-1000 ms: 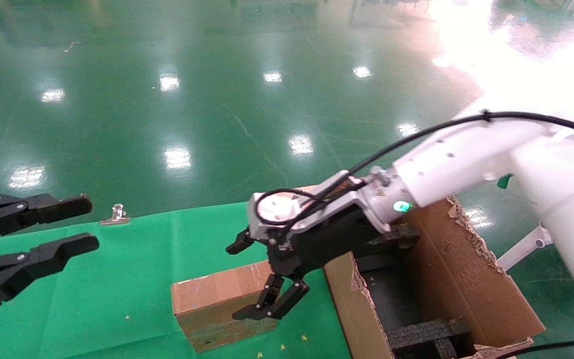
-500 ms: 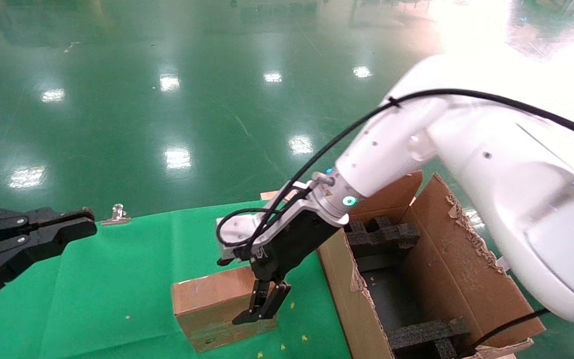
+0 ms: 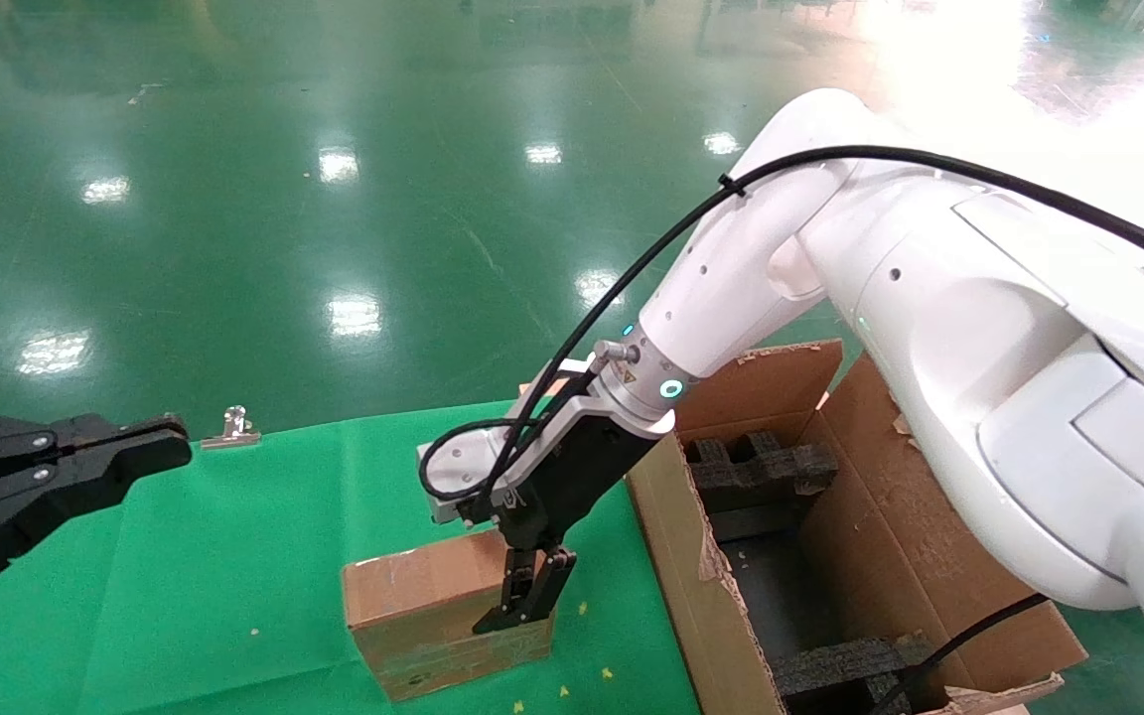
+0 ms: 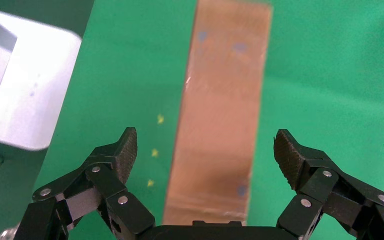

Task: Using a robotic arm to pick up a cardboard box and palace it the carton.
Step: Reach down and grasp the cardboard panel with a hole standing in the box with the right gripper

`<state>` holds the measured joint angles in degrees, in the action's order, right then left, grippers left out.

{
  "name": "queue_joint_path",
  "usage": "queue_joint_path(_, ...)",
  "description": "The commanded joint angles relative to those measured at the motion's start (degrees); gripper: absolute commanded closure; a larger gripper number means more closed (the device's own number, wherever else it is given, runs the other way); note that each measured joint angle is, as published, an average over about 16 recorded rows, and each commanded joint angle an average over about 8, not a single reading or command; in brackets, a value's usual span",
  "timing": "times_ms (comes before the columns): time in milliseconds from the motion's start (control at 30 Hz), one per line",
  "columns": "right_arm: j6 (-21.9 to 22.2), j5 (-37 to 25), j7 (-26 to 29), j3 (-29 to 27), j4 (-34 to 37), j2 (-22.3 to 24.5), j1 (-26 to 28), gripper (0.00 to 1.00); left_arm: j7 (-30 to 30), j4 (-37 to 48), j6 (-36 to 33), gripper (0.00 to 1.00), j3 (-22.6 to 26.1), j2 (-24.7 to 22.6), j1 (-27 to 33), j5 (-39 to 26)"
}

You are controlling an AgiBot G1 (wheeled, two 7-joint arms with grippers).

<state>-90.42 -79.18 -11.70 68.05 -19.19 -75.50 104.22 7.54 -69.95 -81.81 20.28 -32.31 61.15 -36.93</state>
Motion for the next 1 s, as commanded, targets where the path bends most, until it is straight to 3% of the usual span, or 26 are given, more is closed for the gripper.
queue_joint_path(33,0.0,0.6,-0.9,0.3,1.2,-0.5,0.3,0.81,0.0,0.0,0.0,0.0,0.0,0.0,0.0,0.0)
queue_joint_path(100,0.0,0.7,-1.1,0.4,1.6,-0.6,0.4,1.0,0.0,0.0,0.0,0.0,0.0,0.0,0.0,0.0)
queue_joint_path(1000,0.0,0.6,-0.7,0.0,0.5,-0.1,0.0,1.0,0.0,0.0,0.0,0.0,0.0,0.0,0.0,0.0)
